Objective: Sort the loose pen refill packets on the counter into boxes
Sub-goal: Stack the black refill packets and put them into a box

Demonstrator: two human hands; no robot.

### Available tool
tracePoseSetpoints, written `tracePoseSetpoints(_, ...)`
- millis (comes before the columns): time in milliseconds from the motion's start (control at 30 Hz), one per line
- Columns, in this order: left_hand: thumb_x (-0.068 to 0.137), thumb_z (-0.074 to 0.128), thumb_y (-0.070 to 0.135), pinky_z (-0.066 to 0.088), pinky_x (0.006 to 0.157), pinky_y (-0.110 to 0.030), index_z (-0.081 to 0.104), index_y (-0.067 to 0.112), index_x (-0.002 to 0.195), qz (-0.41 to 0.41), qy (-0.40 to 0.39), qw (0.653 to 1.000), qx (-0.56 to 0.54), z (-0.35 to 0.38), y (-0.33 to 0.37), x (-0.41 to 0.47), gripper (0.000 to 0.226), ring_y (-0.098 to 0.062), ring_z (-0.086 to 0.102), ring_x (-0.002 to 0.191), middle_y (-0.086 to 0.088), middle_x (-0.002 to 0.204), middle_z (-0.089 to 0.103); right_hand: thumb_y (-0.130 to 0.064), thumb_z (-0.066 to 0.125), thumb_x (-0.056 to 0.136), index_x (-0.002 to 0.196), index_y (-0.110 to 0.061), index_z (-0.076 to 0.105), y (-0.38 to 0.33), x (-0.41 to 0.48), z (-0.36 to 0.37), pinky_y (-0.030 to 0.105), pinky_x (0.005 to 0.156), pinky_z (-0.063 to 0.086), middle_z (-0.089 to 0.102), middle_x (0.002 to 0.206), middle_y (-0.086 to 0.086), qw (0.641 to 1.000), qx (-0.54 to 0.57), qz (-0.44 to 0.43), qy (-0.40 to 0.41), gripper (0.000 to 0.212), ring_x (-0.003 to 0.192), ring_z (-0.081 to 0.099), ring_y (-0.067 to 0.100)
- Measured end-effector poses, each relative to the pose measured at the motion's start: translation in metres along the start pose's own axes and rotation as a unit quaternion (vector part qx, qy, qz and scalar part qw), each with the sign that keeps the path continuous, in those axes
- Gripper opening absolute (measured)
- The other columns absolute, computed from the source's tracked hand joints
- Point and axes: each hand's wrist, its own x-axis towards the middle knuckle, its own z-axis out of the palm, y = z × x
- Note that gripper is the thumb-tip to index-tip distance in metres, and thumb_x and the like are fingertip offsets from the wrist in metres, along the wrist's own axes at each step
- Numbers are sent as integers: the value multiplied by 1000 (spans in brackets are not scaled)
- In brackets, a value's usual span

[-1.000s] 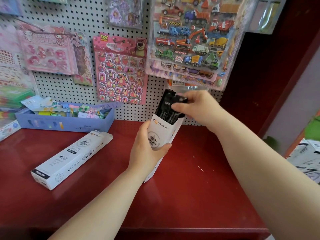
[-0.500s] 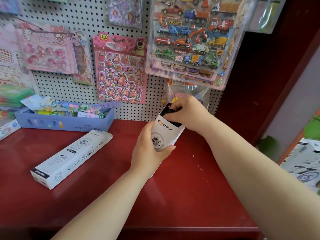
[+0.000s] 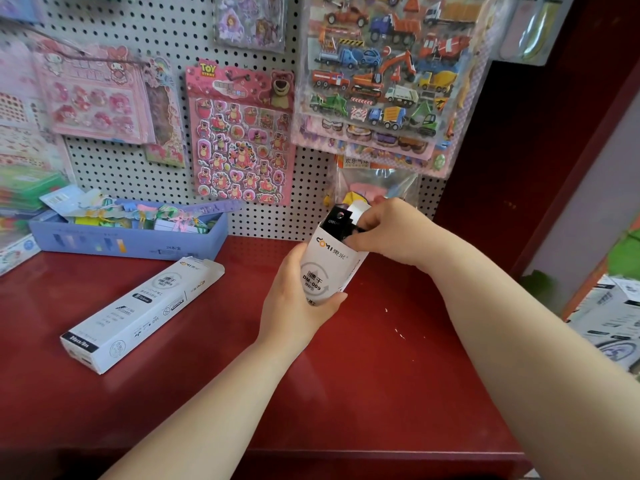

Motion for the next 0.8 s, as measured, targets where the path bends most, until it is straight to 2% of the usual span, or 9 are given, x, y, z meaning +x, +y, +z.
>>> tracePoseSetpoints(67,63,80,19,43,87,-27,38,17,130,2,-4,1000,4,-1,0,0,79,-10,48,111,12,113,45,-21,65,80,72,-2,59,2,0,-2,18,56,44,47,70,6,999,35,-2,20,21,65,54,17)
tracePoseSetpoints(133,62,80,20,43,88,-27,38,16,129,1,-3,1000,1,-2,-1,1,79,-10,48,110,12,112,45,-18,67,80,106,-9,60,2,0,-3,3,50,39,57,91,1,992,103,-28,67,29,65,48,2)
tracePoseSetpoints(167,62,80,20,42,87,-26,38,17,129,-1,-4,1000,0,-3,-1,1,79,-9,48,109,12,111,45,-15,66,80,110,-10,59,2,1,-3,0,51,37,58,97,1,989,109,-47,85,31,65,47,-1)
tracePoseSetpoints(233,62,81,20,42,85,-25,39,18,128,-4,-6,1000,-3,-5,0,1,78,-6,47,105,14,109,46,-11,64,81,100,-8,65,-3,2,2,1,50,36,62,93,0,990,73,-76,99,19,65,51,1)
tracePoseSetpoints(300,62,81,19,41,84,-24,39,18,127,-10,-10,1000,-10,-7,0,1,77,-5,48,102,20,103,47,-12,63,81,84,-6,68,-6,4,10,6,46,34,60,71,-7,993,35,-67,90,8,61,51,9)
tracePoseSetpoints(433,62,80,16,39,78,-18,39,19,125,-19,-44,999,3,-10,-5,-2,75,-4,49,97,29,96,45,-13,61,82,69,-15,65,-7,4,5,16,48,34,53,59,-7,999,-26,-43,15,14,51,45,9)
tracePoseSetpoints(533,64,79,17,39,81,-21,36,18,127,-32,-51,998,-3,-12,-9,-4,76,-4,49,100,19,102,48,-15,60,84,90,-14,71,-5,-1,-7,15,53,36,63,77,-2,998,14,-58,-2,12,63,55,9)
tracePoseSetpoints(633,63,80,17,39,79,-19,36,23,123,-41,-61,997,-12,-14,-7,-3,75,-2,49,97,30,96,43,-12,61,83,91,-10,71,-2,-2,-5,5,46,35,52,63,-13,997,-4,-71,28,13,51,47,3)
tracePoseSetpoints(800,65,77,10,37,68,6,34,47,95,-45,-117,991,-42,-20,-5,0,65,24,49,84,30,96,49,-7,58,82,90,-4,71,-7,-2,-1,4,46,35,52,63,-14,995,-43,-90,-28,16,51,49,0)
